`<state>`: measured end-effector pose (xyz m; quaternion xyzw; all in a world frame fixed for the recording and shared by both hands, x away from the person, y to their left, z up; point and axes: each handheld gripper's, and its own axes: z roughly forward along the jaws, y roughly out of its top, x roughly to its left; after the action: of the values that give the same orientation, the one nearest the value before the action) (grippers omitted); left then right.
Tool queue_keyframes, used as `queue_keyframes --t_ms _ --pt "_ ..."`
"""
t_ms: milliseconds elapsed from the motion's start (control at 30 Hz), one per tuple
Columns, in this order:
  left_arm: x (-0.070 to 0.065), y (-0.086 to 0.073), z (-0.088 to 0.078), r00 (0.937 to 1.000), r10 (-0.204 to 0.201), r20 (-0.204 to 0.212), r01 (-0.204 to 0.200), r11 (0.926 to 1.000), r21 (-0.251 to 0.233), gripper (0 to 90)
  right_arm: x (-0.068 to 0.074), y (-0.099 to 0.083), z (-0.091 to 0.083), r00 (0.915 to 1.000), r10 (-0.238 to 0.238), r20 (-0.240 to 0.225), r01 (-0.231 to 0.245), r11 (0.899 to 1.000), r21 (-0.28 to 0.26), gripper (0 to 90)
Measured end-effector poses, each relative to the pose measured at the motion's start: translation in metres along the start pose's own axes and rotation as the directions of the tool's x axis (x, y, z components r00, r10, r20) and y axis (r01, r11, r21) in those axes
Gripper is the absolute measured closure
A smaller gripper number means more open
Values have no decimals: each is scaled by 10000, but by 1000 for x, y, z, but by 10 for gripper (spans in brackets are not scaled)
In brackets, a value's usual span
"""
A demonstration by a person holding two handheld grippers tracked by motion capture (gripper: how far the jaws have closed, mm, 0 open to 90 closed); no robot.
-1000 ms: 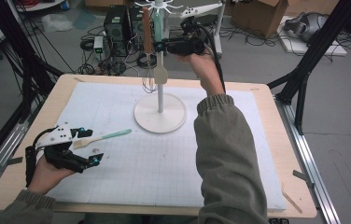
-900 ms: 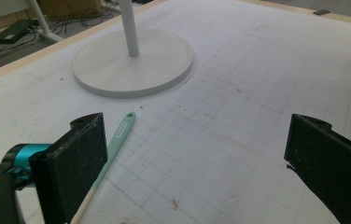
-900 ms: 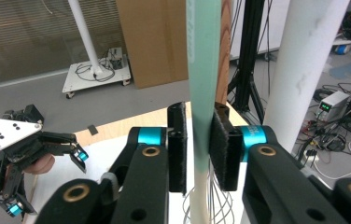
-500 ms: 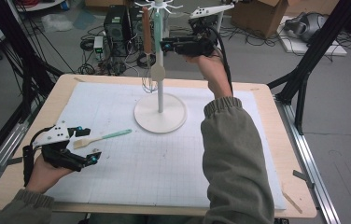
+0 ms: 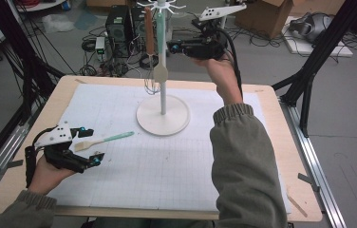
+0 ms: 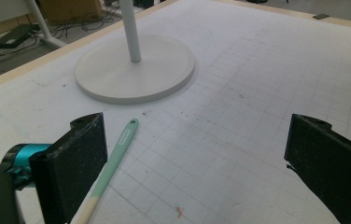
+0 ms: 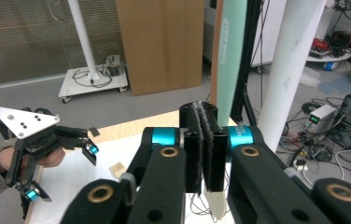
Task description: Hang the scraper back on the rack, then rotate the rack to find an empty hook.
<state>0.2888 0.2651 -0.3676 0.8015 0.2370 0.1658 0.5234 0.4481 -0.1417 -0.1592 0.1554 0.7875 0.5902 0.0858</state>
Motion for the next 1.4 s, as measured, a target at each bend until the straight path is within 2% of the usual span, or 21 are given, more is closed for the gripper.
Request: queue_keyframes --t_ms 133,467,867,1400 --pt "-1 1 0 10000 36 -8 -36 10000 -43 63 4 1 0 10000 -82 -49 83 10000 42 892" --pt "-2 2 1 9999 93 49 -93 9999 -44 64 8 4 -7 9999 -72 -107 69 9996 -288 893" --pt "0 2 0 9999 61 99 -60 9999 -99 64 5 14 -17 9999 -80 131 86 9988 -475 892" --pt "-1 0 3 9999 -5 135 5 10000 16 64 4 26 -20 9998 -176 104 181 9984 -528 893"
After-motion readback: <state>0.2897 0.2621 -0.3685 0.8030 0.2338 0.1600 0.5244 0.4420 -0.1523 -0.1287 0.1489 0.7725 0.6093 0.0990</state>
